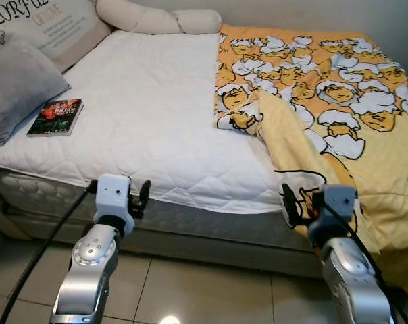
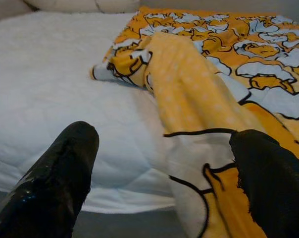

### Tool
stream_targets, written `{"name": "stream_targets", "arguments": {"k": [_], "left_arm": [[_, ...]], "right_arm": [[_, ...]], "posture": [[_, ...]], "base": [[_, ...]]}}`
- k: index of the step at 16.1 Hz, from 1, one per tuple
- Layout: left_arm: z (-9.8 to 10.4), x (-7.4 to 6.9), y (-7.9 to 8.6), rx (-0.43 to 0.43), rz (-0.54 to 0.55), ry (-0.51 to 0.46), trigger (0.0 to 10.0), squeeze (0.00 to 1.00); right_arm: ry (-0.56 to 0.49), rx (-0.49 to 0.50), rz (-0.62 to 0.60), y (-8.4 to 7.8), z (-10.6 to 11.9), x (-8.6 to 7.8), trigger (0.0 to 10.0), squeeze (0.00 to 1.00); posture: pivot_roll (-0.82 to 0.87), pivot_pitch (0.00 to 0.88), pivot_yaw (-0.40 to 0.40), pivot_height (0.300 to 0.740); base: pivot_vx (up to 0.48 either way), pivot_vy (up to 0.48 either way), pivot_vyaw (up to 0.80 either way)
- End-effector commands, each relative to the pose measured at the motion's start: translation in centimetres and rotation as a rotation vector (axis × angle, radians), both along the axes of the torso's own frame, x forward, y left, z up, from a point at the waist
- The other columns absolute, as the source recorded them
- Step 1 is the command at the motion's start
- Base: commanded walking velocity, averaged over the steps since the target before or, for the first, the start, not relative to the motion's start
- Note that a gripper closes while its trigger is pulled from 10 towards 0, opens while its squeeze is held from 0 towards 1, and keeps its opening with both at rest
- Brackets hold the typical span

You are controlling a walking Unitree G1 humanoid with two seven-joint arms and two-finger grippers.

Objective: Clean up the room

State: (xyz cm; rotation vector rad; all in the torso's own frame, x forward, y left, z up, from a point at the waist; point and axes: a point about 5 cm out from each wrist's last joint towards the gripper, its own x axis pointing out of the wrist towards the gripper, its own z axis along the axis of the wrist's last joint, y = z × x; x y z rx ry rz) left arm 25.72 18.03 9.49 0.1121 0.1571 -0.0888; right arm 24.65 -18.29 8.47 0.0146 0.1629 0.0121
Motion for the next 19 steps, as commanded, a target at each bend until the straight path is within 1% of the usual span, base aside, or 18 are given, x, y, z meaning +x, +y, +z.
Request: {"name": "stream_targets", "arguments": {"k": [1, 3, 6, 7, 9, 11, 13, 19], "left_arm": [[0.0, 0.1, 0.7, 0.009, 0.017, 0.005, 10.0, 0.0], [0.0, 0.3, 0.5, 0.004, 0.013, 0.008, 10.0, 0.0], [0.1, 0.6, 0.3, 0.013, 0.002, 0.002, 10.0, 0.0], [0.1, 0.7, 0.3, 0.022, 0.0, -0.002, 10.0, 0.0], [0.2, 1.0, 0.3, 0.025, 0.001, -0.004, 10.0, 0.0], [0.2, 1.1, 0.0, 0.027, -0.013, -0.006, 10.0, 0.0], [0.2, 1.1, 0.0, 0.029, -0.015, -0.005, 10.0, 0.0], [0.1, 1.3, 0.0, 0.033, -0.019, -0.006, 10.0, 0.0]], "right_arm": [[0.012, 0.021, -0.004, -0.1, 0.0, 0.3, 10.0, 0.0], [0.002, 0.0, 0.012, -0.5, 0.4, 0.8, 10.0, 0.0], [-0.01, -0.036, 0.069, -0.5, 1.0, 1.4, 10.0, 0.0], [-0.015, -0.062, 0.103, -0.4, 1.1, 1.6, 10.0, 0.0], [-0.002, -0.076, 0.154, -0.3, 1.2, 1.9, 10.0, 0.0], [0.016, -0.094, 0.148, -0.6, 1.0, 2.0, 10.0, 0.0], [0.016, -0.101, 0.154, -0.6, 1.0, 2.1, 10.0, 0.0], [0.025, -0.107, 0.197, 0.0, 0.7, 1.9, 10.0, 0.0]], "posture": [[-0.03, 0.0, 0.006, 0.74], [-0.03, 0.0, 0.008, 0.74], [-0.03, 0.0, 0.01, 0.74], [-0.03, 0.0, 0.01, 0.74], [-0.04, 0.0, 0.012, 0.74], [-0.04, 0.0, 0.014, 0.74], [-0.04, 0.0, 0.014, 0.74], [-0.04, 0.0, 0.013, 0.74]], "base": [[0.251, 0.0, -0.48], [0.266, 0.0, -0.73], [0.266, 0.0, 0.0], [0.27, 0.0, 0.0], [0.277, 0.0, 0.0], [0.277, 0.0, 0.0], [0.279, 0.0, -0.78], [0.278, 0.0, 0.0]]}}
